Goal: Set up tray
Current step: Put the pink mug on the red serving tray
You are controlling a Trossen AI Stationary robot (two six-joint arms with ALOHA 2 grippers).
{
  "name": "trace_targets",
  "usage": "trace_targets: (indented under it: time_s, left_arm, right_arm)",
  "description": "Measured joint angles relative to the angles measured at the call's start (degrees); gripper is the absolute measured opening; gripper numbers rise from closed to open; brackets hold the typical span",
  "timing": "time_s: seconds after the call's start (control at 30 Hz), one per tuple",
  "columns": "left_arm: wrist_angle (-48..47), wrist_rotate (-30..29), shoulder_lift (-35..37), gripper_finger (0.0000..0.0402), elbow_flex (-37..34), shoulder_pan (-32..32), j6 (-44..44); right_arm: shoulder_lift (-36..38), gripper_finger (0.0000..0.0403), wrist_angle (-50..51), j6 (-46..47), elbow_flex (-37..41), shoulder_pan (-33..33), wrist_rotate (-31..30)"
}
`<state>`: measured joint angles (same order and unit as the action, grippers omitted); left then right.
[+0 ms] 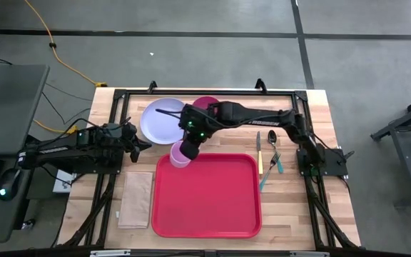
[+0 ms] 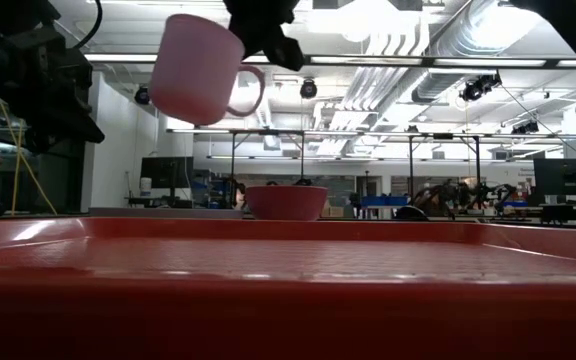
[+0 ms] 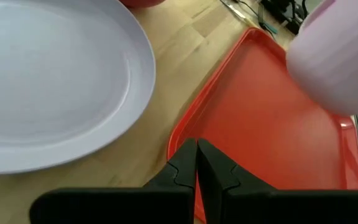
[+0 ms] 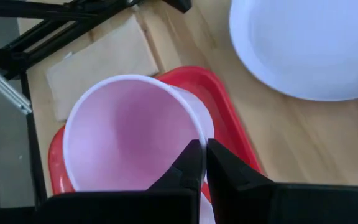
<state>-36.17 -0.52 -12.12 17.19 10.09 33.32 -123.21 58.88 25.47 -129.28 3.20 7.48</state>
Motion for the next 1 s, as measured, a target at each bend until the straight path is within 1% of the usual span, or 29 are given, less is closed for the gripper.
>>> trace_targets:
  time_s: [0.13, 0.37, 0.5, 0.7, 0.83, 1.0]
  left_arm:
    - [0.00, 0.00, 0.00, 0.0044, 0.00, 0.00, 0.02]
    - [0.02, -0.01, 0.00, 0.0044, 0.00, 0.00, 0.62]
    - [0.07, -0.03, 0.00, 0.0044, 0.00, 0.00, 3.58]
    - [0.33, -0.01, 0.00, 0.0044, 0.00, 0.00, 8.27]
    - [0.92, 0.03, 0.00, 0.0044, 0.00, 0.00, 12.84]
    - [5.78, 0.09, -0.02, 0.0044, -0.02, 0.00, 13.94]
  right_arm:
    - [-0.80, 0.0000, -0.01, -0.02, 0.27, 0.00, 0.85]
    - [-1.17, 0.0000, -0.55, -0.22, 1.17, 0.02, -0.13]
    - [-2.63, 0.0000, -0.23, -0.46, 1.21, -0.23, -0.01]
    - [-5.22, 0.0000, -0.70, -1.02, 1.21, -0.39, 2.69]
    - [-5.32, 0.0000, -1.97, -1.55, 1.21, -0.37, 2.17]
    - [-5.32, 0.0000, -2.29, -1.98, 1.21, 0.04, 1.95]
